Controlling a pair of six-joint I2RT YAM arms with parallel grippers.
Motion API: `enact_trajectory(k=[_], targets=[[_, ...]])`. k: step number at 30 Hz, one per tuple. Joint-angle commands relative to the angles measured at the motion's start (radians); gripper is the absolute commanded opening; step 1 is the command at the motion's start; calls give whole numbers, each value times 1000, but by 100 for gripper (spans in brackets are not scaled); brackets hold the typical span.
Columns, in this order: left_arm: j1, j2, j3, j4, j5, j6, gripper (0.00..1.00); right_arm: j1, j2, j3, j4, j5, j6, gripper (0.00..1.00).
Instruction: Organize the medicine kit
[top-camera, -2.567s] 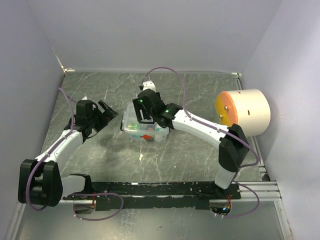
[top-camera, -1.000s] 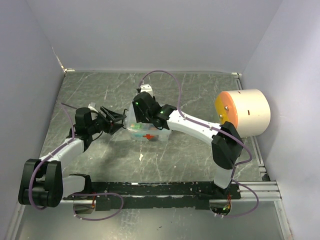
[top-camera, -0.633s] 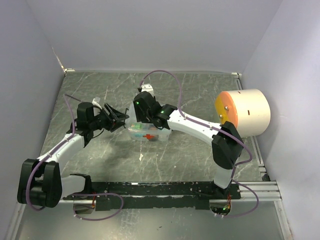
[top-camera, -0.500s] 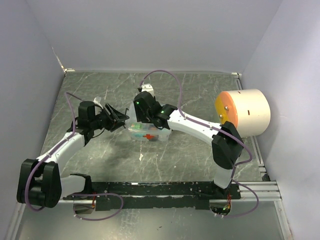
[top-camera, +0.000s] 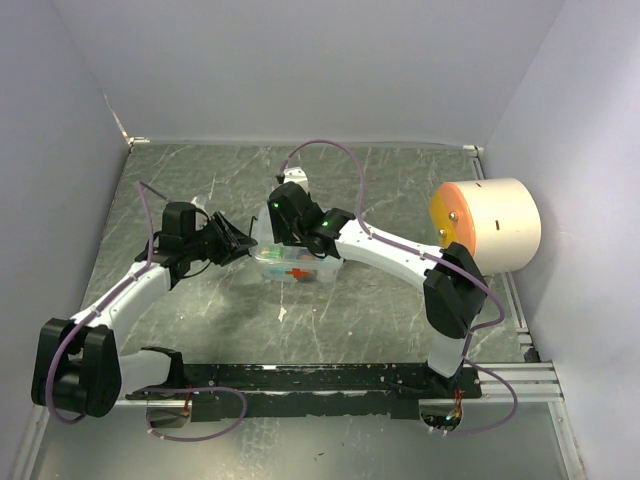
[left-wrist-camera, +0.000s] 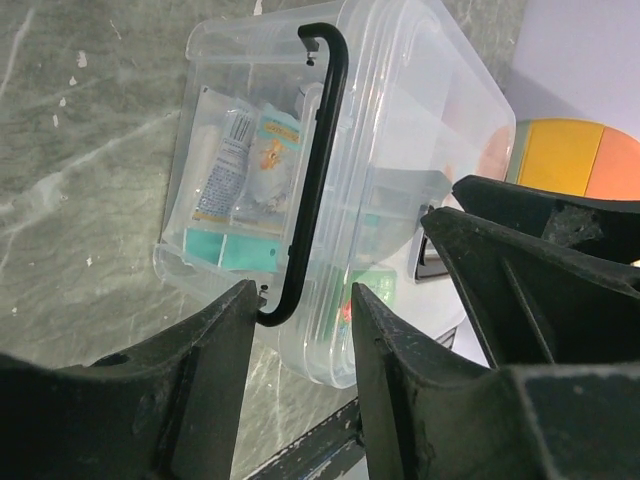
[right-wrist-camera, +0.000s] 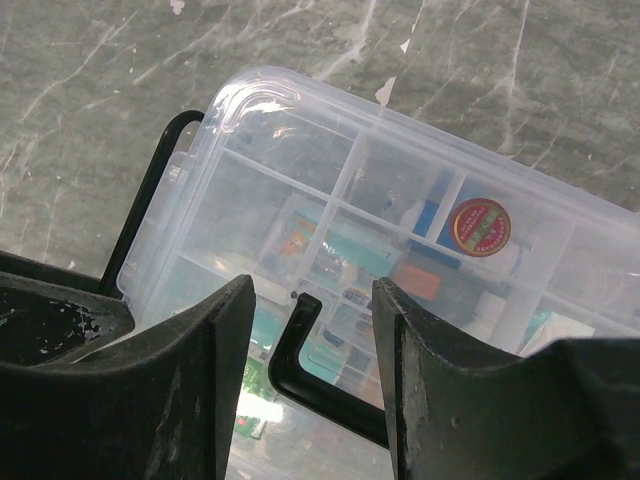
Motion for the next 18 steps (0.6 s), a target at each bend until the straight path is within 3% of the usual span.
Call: enact_trajectory(k=[1, 9, 13, 18], targets=[[-27, -27, 48, -74, -33, 53, 53, -2, 37, -37, -84, -39, 24, 50], [-54, -47, 68, -97, -49, 82, 52, -2, 38, -37, -83, -39, 27, 50], [-61, -57, 63, -74, -39, 78, 45, -3, 41, -37, -83, -41, 30, 49], [-67, -47, 67, -59, -13, 81, 46, -3, 43, -38, -85, -42, 33, 49]])
